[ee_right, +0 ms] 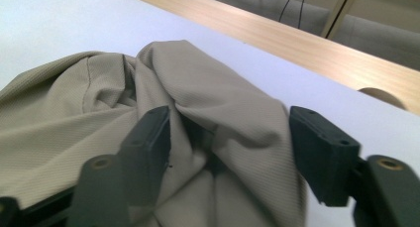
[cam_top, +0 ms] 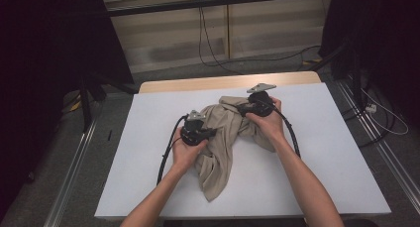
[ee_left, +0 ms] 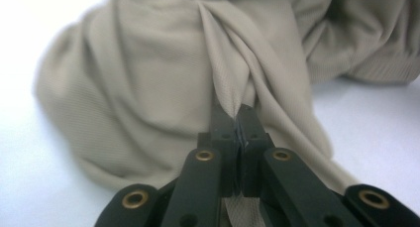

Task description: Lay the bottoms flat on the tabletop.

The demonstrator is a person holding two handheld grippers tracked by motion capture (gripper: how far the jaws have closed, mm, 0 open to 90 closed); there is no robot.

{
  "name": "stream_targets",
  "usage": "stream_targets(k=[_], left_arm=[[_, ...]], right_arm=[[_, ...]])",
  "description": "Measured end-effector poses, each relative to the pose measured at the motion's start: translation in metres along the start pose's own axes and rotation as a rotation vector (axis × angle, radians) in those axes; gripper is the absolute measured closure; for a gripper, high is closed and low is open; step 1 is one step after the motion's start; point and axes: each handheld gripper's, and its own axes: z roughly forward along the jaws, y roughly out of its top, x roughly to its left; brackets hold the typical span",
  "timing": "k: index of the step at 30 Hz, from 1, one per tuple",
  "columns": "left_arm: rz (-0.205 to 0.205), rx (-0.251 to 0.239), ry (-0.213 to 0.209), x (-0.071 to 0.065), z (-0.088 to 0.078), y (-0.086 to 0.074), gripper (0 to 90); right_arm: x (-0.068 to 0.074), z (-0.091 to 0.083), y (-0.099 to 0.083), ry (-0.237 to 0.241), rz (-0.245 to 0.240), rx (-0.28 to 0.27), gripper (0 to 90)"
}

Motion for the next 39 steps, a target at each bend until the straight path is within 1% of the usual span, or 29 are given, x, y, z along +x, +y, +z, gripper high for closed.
stream_targets(k=[1, 2, 3, 4, 5, 6, 7, 8, 9, 10, 11, 14, 16, 17, 19, 21, 22, 24, 25, 27, 28, 30, 31, 34, 35, 36, 37, 38, 39], left_arm=[[-0.009, -0.01, 0.005, 0.002, -0.002, 0.001, 88.9], [-0.026, -0.023, 0.007, 0.004, -0.003, 0.001, 88.9], [-0.033, -0.026, 0.006, 0.006, -0.005, 0.002, 88.9], [-0.045, -0.037, 0.013, 0.007, -0.006, 0.002, 88.9], [-0.049, -0.047, 0.018, 0.009, -0.007, 0.003, 88.9], [-0.057, -0.052, 0.019, 0.009, -0.008, 0.004, 89.0], [-0.055, -0.06, 0.024, 0.01, -0.009, 0.006, 88.9], [-0.062, -0.072, 0.028, 0.01, -0.01, 0.008, 89.0], [-0.065, -0.084, 0.029, 0.011, -0.012, 0.011, 89.0], [-0.072, -0.095, 0.026, 0.012, -0.015, 0.015, 89.0], [-0.071, -0.108, 0.029, 0.012, -0.018, 0.02, 89.0], [-0.077, -0.185, 0.024, 0.012, -0.034, 0.035, 89.0], [-0.074, -0.228, 0.03, 0.011, -0.047, 0.046, 89.0], [-0.073, -0.248, 0.029, 0.011, -0.053, 0.05, 89.0], [-0.06, -0.279, 0.04, 0.011, -0.066, 0.057, 89.0], [-0.056, -0.302, 0.044, 0.011, -0.077, 0.059, 89.0], [-0.058, -0.308, 0.037, 0.011, -0.082, 0.058, 89.0], [-0.05, -0.305, 0.036, 0.009, -0.09, 0.053, 88.9], [-0.044, -0.306, 0.028, 0.007, -0.094, 0.049, 88.9], [-0.052, -0.308, -0.007, 0.003, -0.1, 0.039, 88.9], [-0.042, -0.297, -0.017, 0.0, -0.102, 0.033, 88.9], [-0.029, -0.277, -0.047, -0.008, -0.105, 0.02, 88.9], [-0.022, -0.262, -0.067, -0.012, -0.106, 0.012, 88.9], [0.012, -0.213, -0.096, -0.024, -0.106, -0.011, 88.8], [0.024, -0.19, -0.099, -0.027, -0.104, -0.018, 88.7], [0.033, -0.154, -0.107, -0.03, -0.101, -0.024, 88.5], [0.041, -0.133, -0.12, -0.033, -0.099, -0.029, 88.4], [0.051, -0.107, -0.132, -0.036, -0.096, -0.034, 88.0], [0.062, -0.081, -0.139, -0.039, -0.094, -0.038, 87.4]], right_arm=[[0.001, 0.003, -0.001, 0.013, 0.004, 0.008, 39.8], [0.002, 0.006, -0.003, 0.028, 0.013, 0.021, 43.4], [0.002, 0.009, -0.005, 0.041, 0.02, 0.033, 49.3], [0.003, 0.01, -0.006, 0.051, 0.016, 0.042, 59.2], [0.003, 0.011, -0.006, 0.071, 0.012, 0.048, 69.3], [0.004, 0.011, -0.006, 0.084, 0.011, 0.05, 76.6], [0.004, 0.01, -0.004, 0.092, 0.008, 0.044, 82.4], [0.003, 0.008, -0.001, 0.095, 0.003, 0.038, 86.1], [0.002, 0.005, 0.003, 0.1, 0.001, 0.036, 87.5], [0.001, 0.001, 0.008, 0.098, -0.006, 0.018, 87.9], [-0.001, -0.004, 0.014, 0.091, -0.008, -0.004, 88.1], [-0.007, -0.022, 0.035, 0.067, -0.011, -0.068, 88.4], [-0.01, -0.034, 0.045, 0.055, -0.007, -0.104, 88.5], [-0.012, -0.04, 0.049, 0.054, -0.002, -0.125, 88.4], [-0.014, -0.052, 0.055, 0.056, 0.013, -0.165, 88.4], [-0.014, -0.065, 0.058, 0.061, -0.001, -0.186, 88.4], [-0.013, -0.072, 0.059, 0.063, -0.002, -0.196, 88.4], [-0.009, -0.086, 0.057, 0.097, 0.009, -0.215, 88.4], [-0.005, -0.093, 0.054, 0.101, -0.006, -0.216, 88.4], [0.005, -0.107, 0.043, 0.127, -0.04, -0.216, 88.4], [0.01, -0.114, 0.037, 0.138, -0.055, -0.215, 88.4], [0.018, -0.128, 0.022, 0.173, -0.055, -0.221, 88.4], [0.022, -0.134, 0.014, 0.182, -0.063, -0.215, 88.4], [0.035, -0.15, -0.012, 0.227, -0.069, -0.199, 88.4], [0.039, -0.154, -0.022, 0.238, -0.077, -0.193, 88.4], [0.043, -0.158, -0.031, 0.251, -0.081, -0.182, 88.4], [0.046, -0.16, -0.042, 0.268, -0.078, -0.174, 88.4], [0.05, -0.162, -0.052, 0.284, -0.074, -0.158, 88.4], [0.055, -0.162, -0.061, 0.293, -0.081, -0.129, 88.4]])
